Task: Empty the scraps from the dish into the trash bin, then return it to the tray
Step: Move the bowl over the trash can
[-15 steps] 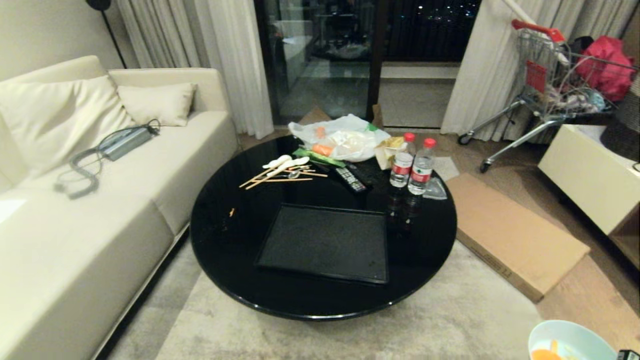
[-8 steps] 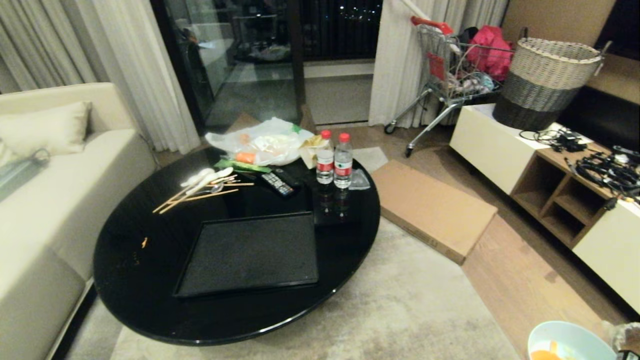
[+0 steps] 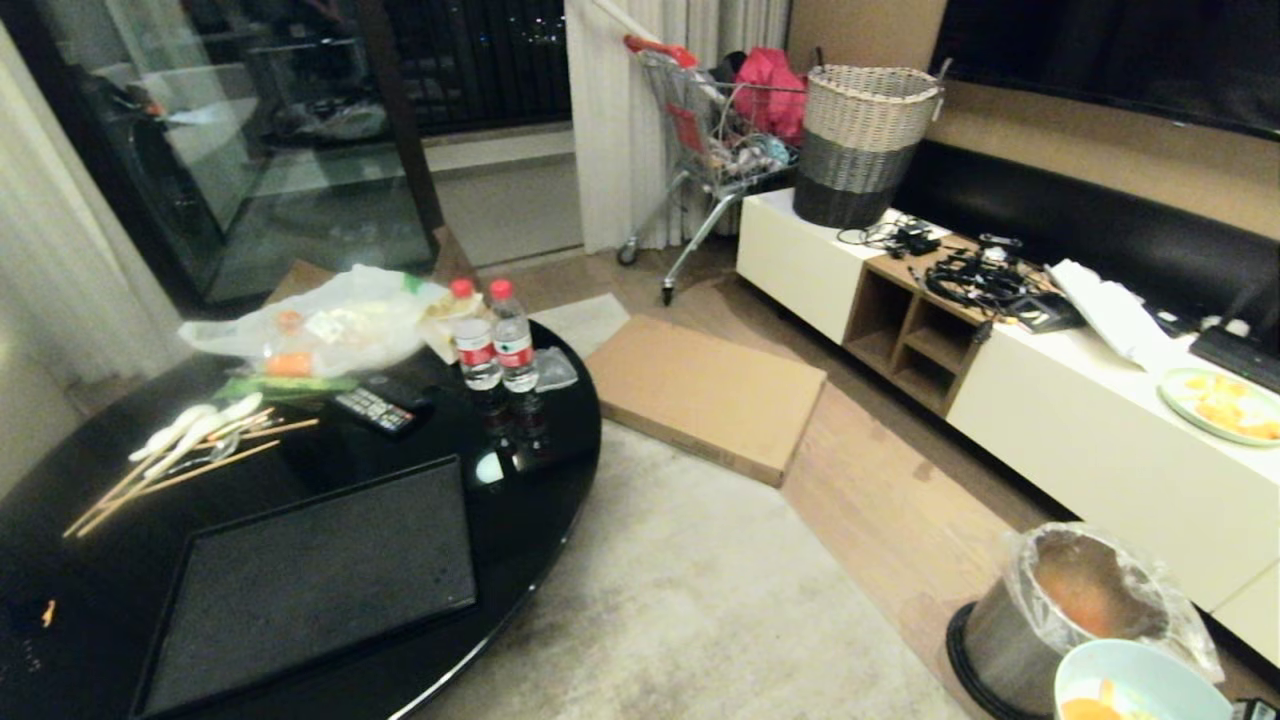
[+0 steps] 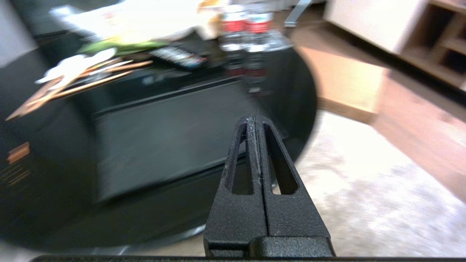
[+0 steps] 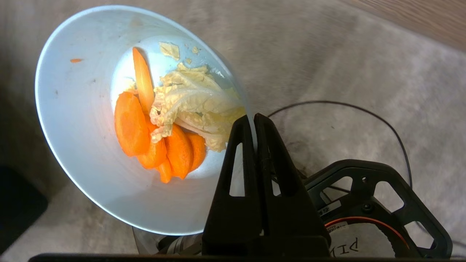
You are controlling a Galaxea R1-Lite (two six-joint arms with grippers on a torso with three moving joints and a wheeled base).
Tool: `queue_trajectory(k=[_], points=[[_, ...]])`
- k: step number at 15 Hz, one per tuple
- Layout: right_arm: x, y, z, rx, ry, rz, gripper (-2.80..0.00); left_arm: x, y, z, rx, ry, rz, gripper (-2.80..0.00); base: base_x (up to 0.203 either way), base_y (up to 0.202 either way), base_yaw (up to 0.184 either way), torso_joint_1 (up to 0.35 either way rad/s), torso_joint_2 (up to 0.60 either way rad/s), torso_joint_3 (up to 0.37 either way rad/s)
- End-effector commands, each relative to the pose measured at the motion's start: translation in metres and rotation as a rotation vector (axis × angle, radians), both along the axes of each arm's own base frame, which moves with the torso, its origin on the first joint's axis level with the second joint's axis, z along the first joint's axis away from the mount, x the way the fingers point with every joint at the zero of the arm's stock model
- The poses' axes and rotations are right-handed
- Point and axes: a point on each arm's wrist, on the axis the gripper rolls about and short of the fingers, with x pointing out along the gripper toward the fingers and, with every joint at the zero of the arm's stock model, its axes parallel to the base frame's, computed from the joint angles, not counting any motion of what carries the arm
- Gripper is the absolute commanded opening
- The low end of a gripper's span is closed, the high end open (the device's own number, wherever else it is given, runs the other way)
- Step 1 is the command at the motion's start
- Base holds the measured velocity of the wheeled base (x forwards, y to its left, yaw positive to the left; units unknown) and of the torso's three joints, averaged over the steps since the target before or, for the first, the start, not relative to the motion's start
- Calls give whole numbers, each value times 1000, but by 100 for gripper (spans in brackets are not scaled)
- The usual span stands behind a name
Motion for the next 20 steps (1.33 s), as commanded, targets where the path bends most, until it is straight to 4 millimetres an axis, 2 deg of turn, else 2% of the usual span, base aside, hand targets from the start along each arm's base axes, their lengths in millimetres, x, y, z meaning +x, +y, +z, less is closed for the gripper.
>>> queue_trajectory(k=[1, 17, 20], points=[[0, 0, 0, 1, 0, -4, -280, 0, 0, 0, 0, -1, 0, -280, 3, 13, -167, 5, 2, 4], [-7, -1, 2, 16, -28, -40, -280, 0, 0, 0, 0, -1, 0, -280, 2, 10, -165, 2, 2, 1], [-7, -1, 2, 16, -32, -40, -280, 0, 0, 0, 0, -1, 0, -280, 1, 5, -103, 13, 5, 2]])
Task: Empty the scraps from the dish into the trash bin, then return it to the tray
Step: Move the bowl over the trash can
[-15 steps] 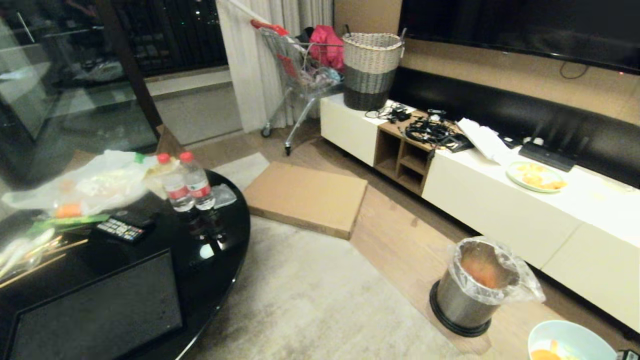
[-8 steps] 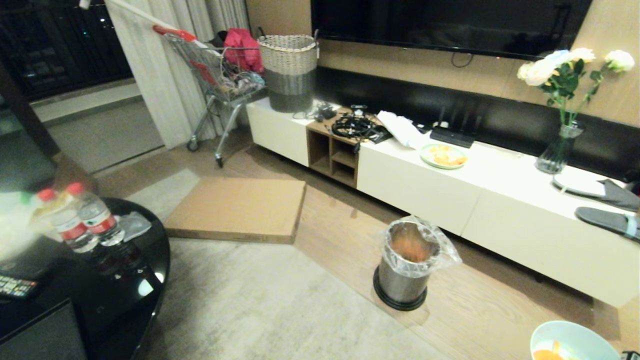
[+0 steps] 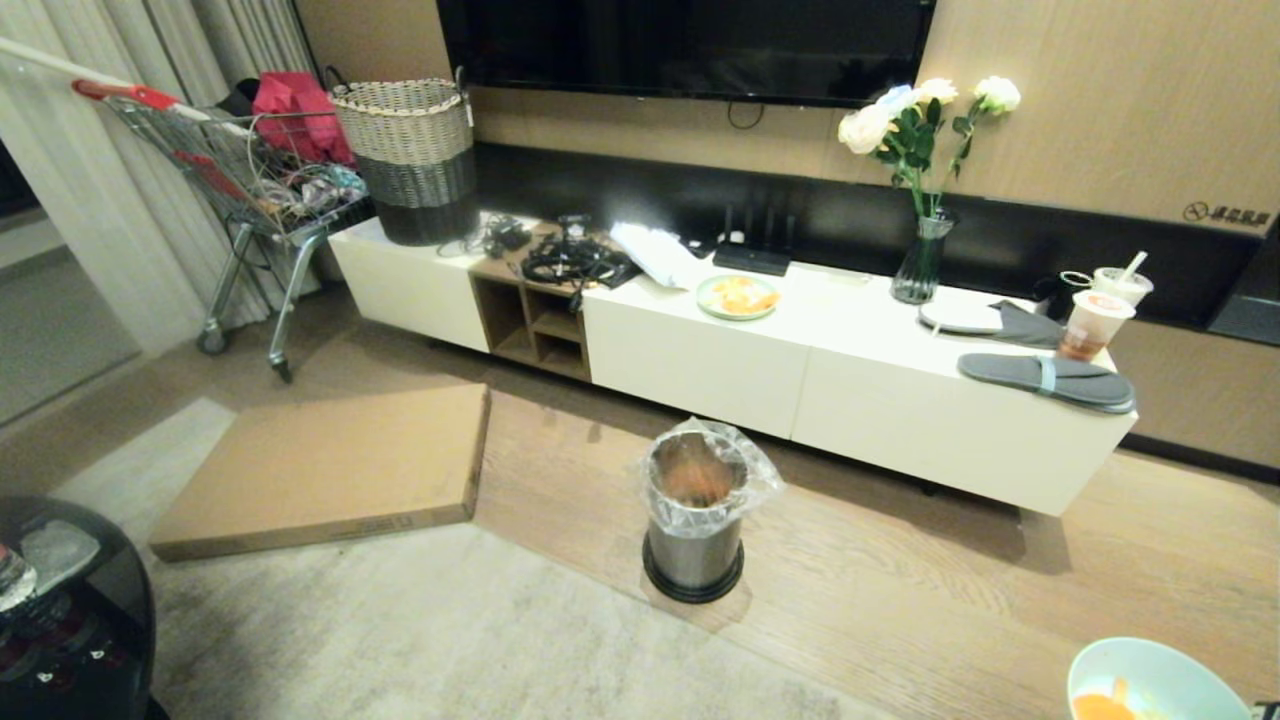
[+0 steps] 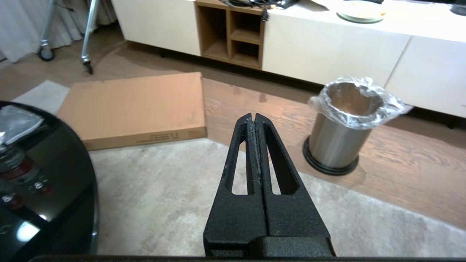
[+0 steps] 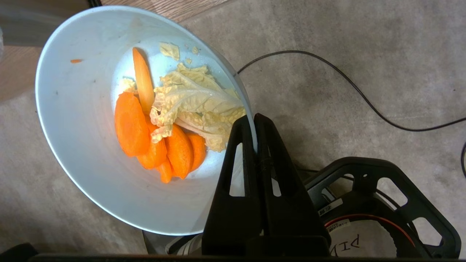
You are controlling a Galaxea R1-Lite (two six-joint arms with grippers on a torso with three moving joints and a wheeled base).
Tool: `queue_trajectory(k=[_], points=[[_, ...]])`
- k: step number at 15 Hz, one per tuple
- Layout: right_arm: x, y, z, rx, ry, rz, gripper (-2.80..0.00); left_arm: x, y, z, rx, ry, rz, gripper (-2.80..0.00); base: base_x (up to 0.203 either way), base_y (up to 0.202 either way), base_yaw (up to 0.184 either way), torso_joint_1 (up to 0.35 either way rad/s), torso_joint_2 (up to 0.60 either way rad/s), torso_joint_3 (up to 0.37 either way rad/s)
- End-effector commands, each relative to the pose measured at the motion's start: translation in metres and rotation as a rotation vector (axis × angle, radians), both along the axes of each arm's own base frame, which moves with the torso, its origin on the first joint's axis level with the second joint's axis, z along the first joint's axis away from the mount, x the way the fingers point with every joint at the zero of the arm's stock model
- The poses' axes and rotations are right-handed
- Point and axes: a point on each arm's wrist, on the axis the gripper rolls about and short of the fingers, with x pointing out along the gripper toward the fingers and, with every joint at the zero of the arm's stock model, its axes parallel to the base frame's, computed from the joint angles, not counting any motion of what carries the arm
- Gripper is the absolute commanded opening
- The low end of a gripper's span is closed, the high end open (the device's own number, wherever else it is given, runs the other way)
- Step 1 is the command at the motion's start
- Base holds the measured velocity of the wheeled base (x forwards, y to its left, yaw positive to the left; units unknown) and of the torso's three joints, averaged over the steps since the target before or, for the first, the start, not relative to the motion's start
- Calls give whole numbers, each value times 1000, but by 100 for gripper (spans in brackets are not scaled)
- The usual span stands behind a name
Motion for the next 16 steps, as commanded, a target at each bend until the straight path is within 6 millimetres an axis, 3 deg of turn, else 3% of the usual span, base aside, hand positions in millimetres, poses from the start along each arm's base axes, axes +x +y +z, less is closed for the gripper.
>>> queue_trajectory(k=[1, 16], points=[[-1, 0, 0, 2, -4, -4, -280, 0, 0, 0, 0, -1, 1, -280, 0, 0, 0, 0, 0, 0], [-6, 0, -1, -33, 3, 58, -280, 0, 0, 0, 0, -1, 1, -280, 0, 0, 0, 0, 0, 0]])
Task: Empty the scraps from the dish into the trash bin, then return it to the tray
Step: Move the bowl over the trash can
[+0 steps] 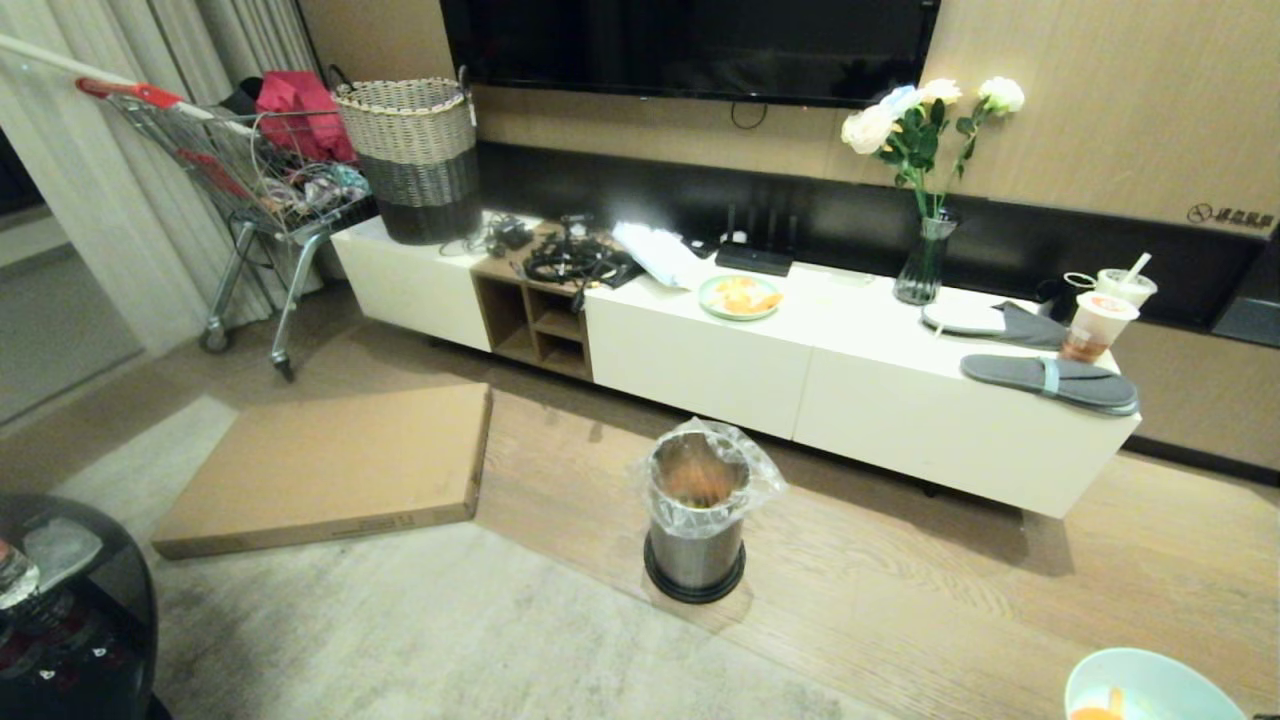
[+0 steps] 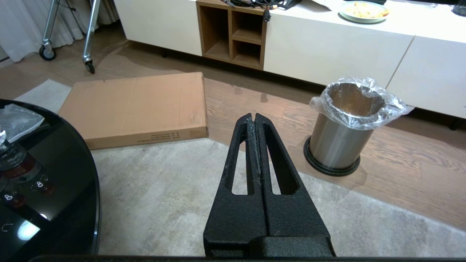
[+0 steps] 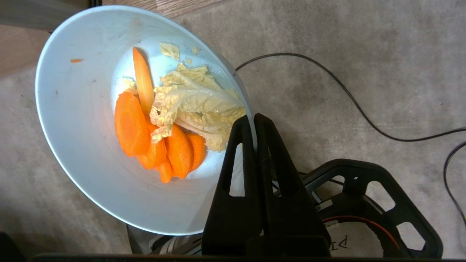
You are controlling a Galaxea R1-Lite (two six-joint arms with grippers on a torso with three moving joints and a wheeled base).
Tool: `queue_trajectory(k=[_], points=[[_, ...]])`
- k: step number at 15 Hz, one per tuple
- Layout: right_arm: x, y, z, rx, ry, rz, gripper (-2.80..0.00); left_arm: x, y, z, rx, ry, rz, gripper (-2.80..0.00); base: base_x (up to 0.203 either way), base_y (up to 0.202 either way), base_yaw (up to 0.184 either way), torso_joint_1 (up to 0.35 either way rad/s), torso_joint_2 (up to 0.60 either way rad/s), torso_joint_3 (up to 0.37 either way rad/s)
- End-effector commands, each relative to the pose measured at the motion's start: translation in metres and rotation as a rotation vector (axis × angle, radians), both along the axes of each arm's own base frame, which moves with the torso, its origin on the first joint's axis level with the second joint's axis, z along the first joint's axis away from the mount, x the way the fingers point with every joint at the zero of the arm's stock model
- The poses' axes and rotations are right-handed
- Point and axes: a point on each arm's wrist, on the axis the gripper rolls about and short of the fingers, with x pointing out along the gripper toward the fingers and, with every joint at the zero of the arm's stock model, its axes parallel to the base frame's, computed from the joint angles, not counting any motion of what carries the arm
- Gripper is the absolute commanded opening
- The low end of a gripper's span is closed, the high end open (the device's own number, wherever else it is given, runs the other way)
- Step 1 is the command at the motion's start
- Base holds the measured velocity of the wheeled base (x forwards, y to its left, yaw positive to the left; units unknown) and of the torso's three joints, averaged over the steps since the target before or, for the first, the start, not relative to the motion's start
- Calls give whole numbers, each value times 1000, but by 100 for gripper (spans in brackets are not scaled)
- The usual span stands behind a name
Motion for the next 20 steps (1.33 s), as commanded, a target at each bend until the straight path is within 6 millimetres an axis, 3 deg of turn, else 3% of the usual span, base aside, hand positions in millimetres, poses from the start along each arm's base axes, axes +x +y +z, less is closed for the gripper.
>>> queue_trajectory(k=[1, 10, 20], points=[[-2, 0, -1, -10, 8, 13, -280, 0, 0, 0, 0, -1, 0, -280, 0, 0, 0, 0, 0, 0], [-2, 0, -1, -12, 7, 13, -280, 0, 0, 0, 1, -1, -1, -280, 0, 0, 0, 1, 2, -15], [3, 0, 2, -13, -12, 12, -280, 0, 0, 0, 7, 1, -4, -280, 0, 0, 0, 6, 2, -186]])
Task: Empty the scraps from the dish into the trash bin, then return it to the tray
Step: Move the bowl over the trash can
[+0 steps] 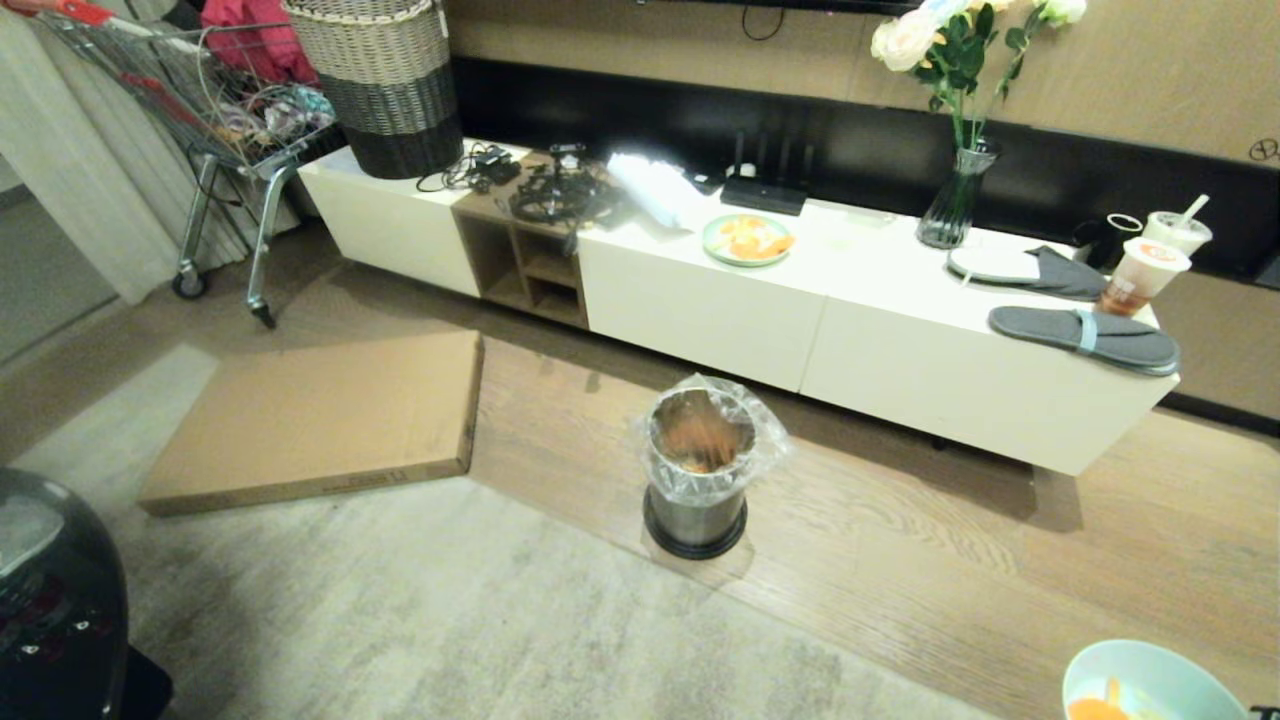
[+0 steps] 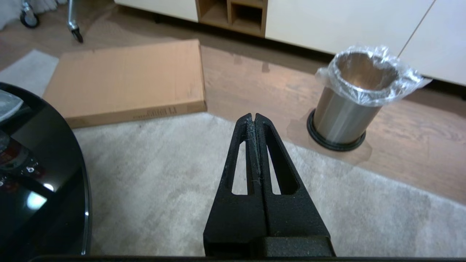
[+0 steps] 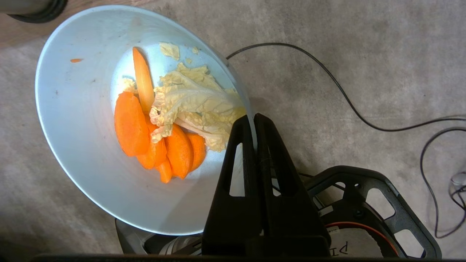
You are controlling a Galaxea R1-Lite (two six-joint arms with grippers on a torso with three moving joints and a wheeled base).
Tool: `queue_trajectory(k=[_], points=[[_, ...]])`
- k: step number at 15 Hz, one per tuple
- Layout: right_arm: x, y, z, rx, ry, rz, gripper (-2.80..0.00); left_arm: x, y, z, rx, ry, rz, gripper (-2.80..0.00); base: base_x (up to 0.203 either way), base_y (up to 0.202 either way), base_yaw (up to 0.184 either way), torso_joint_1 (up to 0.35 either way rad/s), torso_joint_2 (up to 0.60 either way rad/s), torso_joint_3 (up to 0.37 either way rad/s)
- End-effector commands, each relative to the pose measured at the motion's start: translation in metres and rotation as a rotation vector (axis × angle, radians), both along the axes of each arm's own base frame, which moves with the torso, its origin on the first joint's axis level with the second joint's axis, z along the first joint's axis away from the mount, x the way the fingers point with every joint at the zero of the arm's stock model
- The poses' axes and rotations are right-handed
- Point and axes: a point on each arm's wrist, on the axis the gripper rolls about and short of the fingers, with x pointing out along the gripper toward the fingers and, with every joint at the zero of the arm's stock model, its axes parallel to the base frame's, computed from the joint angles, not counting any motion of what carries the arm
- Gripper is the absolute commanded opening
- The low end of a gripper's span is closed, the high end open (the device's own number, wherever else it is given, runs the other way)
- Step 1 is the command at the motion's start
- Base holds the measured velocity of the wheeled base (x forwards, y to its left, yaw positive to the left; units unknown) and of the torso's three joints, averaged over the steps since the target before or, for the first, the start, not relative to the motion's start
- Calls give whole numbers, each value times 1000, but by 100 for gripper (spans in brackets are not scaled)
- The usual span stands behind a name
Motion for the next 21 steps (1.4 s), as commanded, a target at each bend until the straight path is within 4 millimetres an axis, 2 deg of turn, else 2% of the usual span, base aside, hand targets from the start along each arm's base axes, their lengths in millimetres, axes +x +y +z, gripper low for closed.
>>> queue_trajectory(k=[1, 12, 21], points=[[1, 0, 0, -1, -1, -5, -280, 0, 0, 0, 0, -1, 1, -280, 0, 0, 0, 3, 2, -198], [16, 1, 14, -54, -161, 51, -280, 0, 0, 0, 7, -1, 1, -280, 0, 0, 0, 5, 6, -196], [30, 2, 18, -60, -233, 69, -280, 0, 0, 0, 1, -1, 1, -280, 0, 0, 0, 1, 2, -196]])
